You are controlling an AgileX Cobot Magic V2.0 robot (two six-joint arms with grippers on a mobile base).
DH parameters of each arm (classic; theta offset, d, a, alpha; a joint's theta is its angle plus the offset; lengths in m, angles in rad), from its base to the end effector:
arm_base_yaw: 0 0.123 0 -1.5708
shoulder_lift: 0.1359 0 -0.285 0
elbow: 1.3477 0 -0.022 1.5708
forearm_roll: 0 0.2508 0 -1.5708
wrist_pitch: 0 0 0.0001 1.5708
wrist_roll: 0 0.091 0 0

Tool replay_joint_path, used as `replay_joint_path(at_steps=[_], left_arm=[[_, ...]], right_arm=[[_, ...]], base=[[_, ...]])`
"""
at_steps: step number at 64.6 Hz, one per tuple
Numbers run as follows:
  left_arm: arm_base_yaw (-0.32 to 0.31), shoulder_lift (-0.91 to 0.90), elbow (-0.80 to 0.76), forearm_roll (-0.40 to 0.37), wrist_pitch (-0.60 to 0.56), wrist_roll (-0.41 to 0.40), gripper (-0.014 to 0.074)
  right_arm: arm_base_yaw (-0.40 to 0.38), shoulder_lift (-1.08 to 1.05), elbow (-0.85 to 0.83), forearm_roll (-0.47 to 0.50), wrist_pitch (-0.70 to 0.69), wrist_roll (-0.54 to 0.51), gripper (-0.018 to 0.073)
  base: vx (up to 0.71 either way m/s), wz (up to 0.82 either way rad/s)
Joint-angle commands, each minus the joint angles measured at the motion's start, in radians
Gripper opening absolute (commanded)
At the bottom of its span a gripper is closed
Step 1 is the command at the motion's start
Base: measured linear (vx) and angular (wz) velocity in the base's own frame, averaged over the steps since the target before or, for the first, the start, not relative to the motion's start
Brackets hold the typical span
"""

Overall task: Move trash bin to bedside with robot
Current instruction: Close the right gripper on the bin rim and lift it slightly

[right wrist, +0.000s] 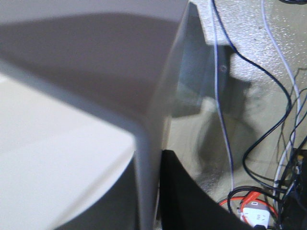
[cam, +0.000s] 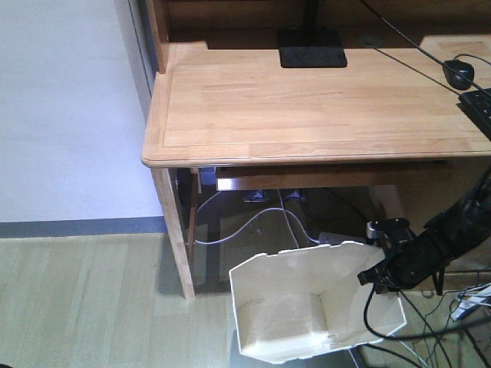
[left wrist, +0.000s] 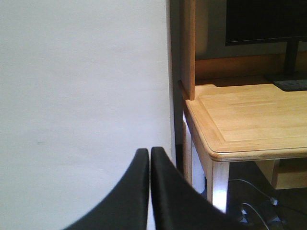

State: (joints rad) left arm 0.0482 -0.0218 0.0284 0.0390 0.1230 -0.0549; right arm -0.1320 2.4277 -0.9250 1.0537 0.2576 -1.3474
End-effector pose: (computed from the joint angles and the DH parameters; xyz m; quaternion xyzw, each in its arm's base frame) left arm 0.0559 0.0031 0.1936 -0.0249 0.7215 0.0128 0.6919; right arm 0.3015 -0.0196 -0.0544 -0.0889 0.9897 0.1059 0.0368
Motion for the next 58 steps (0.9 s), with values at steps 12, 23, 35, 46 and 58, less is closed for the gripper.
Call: replay_joint_path(at_steps=[12, 23, 35, 46, 58], left_arm=[[-0.002, -0.005, -0.021, -0.005, -0.072, -0.004, -0.0006], [-0.002, -0.005, -0.021, -0.005, -0.072, -0.004, -0.0006], [-0.002, -0.005, -0.021, -0.005, -0.072, -0.004, -0.0006], [-0.002, -0.005, -0.021, -0.005, -0.072, -0.004, -0.0006], [-0.002, -0.005, -0.021, -0.005, -0.072, -0.004, -0.0006]], right_arm=[[-0.001, -0.211, 0.079, 0.09, 0.142, 0.001, -0.0006], [-0.001, -0.211, 0.078, 0.088, 0.155, 0.001, -0.0006], [-0.001, -0.211, 0.078, 0.086, 0.155, 0.001, -0.0006], [-0.001, -0.211, 0.078, 0.086, 0.155, 0.001, -0.0006], [-0.001, -0.211, 0.078, 0.086, 0.158, 0.001, -0.0006]], base=[[0.0, 0.0], [0.0, 0.0], [0.0, 0.0], [0.0, 0.0], [0.0, 0.01]])
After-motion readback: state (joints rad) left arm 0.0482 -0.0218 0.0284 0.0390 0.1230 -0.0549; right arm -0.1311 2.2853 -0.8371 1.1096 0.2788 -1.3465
